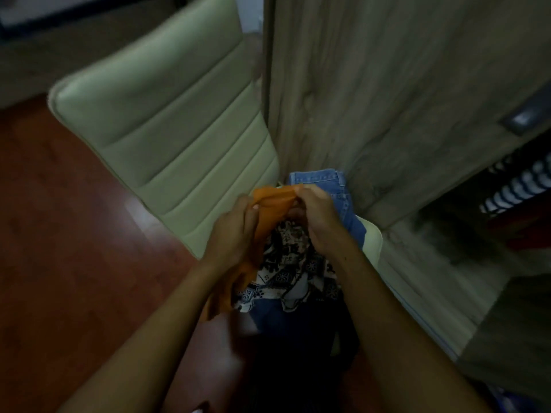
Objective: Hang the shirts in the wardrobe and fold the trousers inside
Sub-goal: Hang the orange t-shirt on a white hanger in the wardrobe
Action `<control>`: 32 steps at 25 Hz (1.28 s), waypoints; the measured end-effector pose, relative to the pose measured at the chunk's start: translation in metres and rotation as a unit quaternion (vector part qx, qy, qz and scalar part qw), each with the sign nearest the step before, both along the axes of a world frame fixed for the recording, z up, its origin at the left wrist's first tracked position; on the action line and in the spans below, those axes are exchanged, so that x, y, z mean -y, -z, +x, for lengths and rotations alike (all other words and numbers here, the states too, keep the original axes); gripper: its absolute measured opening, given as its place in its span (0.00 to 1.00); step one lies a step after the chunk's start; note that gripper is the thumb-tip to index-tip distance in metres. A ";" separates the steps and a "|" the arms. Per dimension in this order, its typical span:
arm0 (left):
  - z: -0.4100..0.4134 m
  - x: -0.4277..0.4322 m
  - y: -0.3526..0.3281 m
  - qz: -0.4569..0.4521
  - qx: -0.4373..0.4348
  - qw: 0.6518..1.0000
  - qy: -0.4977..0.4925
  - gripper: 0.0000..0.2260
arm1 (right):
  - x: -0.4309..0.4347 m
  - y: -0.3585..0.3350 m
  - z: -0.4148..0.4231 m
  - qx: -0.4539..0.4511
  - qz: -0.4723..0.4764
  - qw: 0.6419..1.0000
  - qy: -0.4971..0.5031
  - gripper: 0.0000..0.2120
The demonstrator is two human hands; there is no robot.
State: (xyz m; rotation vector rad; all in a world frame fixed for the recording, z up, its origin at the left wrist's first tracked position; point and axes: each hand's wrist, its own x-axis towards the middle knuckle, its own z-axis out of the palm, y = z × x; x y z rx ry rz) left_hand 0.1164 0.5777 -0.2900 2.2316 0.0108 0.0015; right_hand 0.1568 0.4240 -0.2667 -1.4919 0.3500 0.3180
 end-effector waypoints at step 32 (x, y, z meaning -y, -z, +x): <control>0.072 0.163 -0.291 0.124 0.104 0.948 0.274 0.08 | 0.182 -0.337 -0.080 0.366 -0.047 0.887 0.279 0.14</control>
